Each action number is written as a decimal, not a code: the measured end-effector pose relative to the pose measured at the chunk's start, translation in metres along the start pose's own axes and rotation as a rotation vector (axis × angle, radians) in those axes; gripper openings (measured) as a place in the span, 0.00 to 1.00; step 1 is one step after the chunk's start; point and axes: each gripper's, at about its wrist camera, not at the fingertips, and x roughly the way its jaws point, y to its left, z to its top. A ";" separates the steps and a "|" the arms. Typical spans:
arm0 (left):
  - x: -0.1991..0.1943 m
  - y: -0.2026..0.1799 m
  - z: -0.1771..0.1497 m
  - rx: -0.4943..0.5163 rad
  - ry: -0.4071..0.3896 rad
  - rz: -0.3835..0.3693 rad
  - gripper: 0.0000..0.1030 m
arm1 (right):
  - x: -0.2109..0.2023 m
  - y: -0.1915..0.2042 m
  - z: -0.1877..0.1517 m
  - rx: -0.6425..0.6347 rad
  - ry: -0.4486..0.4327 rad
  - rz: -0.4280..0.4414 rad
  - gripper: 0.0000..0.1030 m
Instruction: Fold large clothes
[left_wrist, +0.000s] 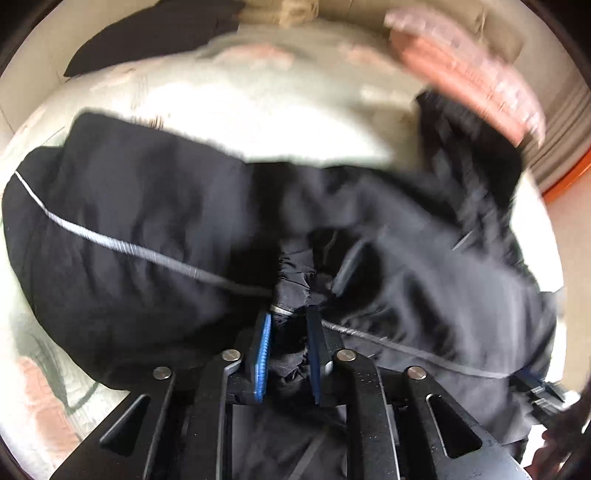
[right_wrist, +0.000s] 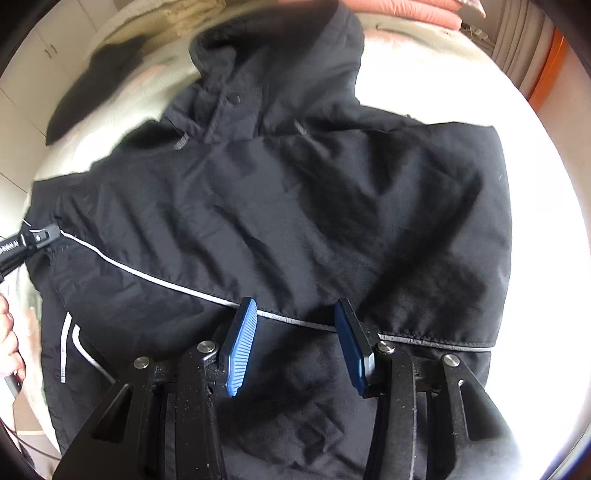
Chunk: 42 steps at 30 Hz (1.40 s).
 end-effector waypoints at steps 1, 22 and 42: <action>0.005 -0.005 -0.005 0.031 -0.010 0.036 0.28 | 0.004 0.000 0.000 0.001 0.002 0.002 0.48; 0.028 -0.095 -0.003 0.224 0.011 0.091 0.73 | 0.006 -0.039 0.042 -0.043 -0.036 -0.122 0.53; 0.017 -0.066 -0.062 0.093 0.060 -0.001 0.90 | -0.037 0.032 -0.049 -0.110 -0.011 -0.055 0.57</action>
